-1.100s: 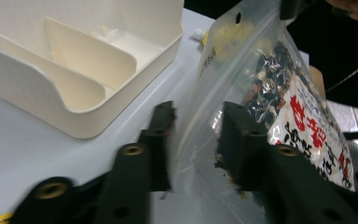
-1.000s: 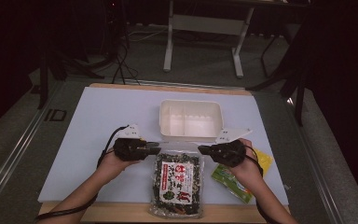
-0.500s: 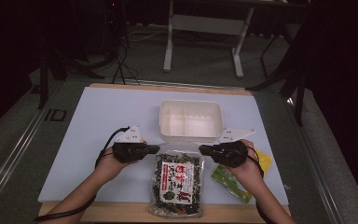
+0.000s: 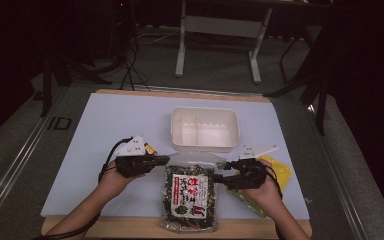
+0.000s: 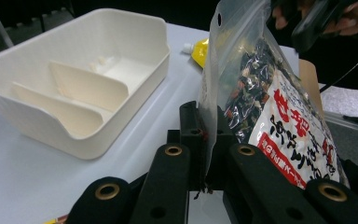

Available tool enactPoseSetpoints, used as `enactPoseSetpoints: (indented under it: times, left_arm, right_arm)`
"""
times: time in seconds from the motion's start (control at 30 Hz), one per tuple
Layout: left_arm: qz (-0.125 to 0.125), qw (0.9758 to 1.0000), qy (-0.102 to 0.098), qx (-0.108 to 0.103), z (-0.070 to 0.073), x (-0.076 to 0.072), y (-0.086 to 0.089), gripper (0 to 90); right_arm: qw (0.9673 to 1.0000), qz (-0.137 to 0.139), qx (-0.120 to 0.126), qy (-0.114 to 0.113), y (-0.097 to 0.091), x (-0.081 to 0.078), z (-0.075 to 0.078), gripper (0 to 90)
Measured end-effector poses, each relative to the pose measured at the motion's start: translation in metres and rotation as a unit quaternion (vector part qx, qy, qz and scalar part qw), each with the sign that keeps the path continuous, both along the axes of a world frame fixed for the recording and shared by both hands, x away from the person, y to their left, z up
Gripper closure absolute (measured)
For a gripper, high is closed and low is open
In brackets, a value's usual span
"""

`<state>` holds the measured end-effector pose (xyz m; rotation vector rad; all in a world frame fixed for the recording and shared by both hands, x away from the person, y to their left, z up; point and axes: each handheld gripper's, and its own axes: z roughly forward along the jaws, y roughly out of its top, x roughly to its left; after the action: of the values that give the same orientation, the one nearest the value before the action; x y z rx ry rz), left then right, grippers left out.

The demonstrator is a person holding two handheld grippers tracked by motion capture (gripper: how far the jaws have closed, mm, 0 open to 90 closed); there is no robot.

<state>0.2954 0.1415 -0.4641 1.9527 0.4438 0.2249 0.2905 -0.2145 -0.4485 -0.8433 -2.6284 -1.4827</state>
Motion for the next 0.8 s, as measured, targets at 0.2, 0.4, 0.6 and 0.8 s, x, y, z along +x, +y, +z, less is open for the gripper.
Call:
enactPoseSetpoints:
  times: [0.2,0.4,0.6,0.8]
  left_arm:
    - [-0.006,0.9999,0.004,-0.009,0.001,-0.002,0.0,89.4]
    - [-0.013,0.9998,0.001,-0.018,0.001,-0.005,-0.001,89.4]
    - [-0.029,0.9994,0.002,-0.021,0.001,-0.005,-0.001,89.1]
    - [-0.028,0.9982,0.012,-0.051,0.006,-0.003,0.007,71.0]
  right_arm:
    - [0.9988,0.039,-0.01,0.03,0.01,0.002,-0.006,48.2]
    - [0.9943,0.067,-0.017,0.082,0.011,0.011,-0.016,58.2]
    - [0.9836,0.114,-0.009,0.14,0.012,0.014,-0.018,71.2]
    - [0.9741,0.141,0.041,0.172,0.008,0.013,-0.014,77.6]
